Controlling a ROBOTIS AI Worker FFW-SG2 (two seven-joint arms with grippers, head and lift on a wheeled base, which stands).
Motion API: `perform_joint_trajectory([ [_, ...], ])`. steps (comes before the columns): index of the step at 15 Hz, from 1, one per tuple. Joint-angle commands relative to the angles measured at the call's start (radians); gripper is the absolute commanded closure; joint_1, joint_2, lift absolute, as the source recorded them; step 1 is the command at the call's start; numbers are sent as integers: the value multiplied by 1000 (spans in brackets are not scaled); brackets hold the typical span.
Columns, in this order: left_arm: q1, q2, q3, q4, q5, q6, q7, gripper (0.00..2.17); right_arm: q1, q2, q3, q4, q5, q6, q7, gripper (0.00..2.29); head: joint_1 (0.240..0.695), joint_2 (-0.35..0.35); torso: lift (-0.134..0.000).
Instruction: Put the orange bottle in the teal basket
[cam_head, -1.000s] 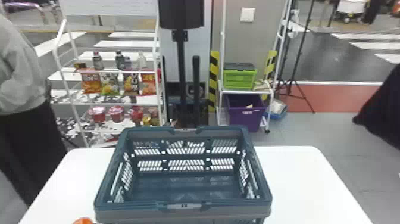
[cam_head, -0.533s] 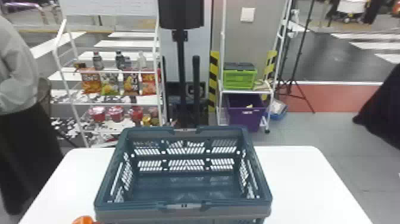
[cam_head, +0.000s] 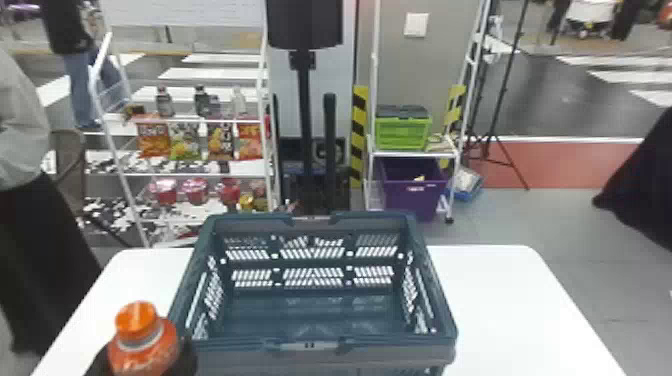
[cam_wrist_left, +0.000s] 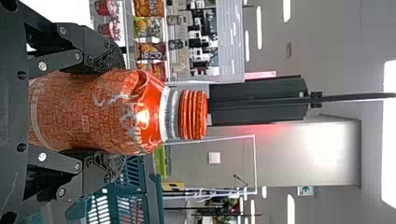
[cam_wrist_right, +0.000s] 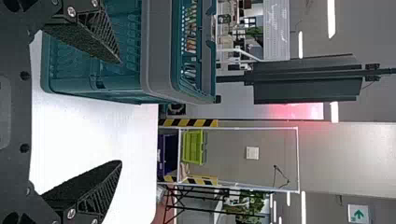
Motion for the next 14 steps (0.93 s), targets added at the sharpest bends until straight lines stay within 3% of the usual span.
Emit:
perform_joint_trajectory([
  [1,-57,-3,22,-81,-17,174,-36,670,-8,1,0,8,1,11,0,127,499,0,0],
  [3,-128,-3,25,-135,-48,315,-70,670,-10,7,2,17,4,11,0,127,499,0,0],
  [6,-206,-3,30,-172,-81,401,-131,674,-2,21,3,23,19,8,0,127,499,0,0],
  [9,-350,-3,-2,-104,-103,515,-212,670,-13,32,8,34,27,14,-8,127,499,0,0],
  [14,-602,146,-97,140,-112,594,-297,670,-14,65,8,43,59,67,-15,127,499,0,0],
])
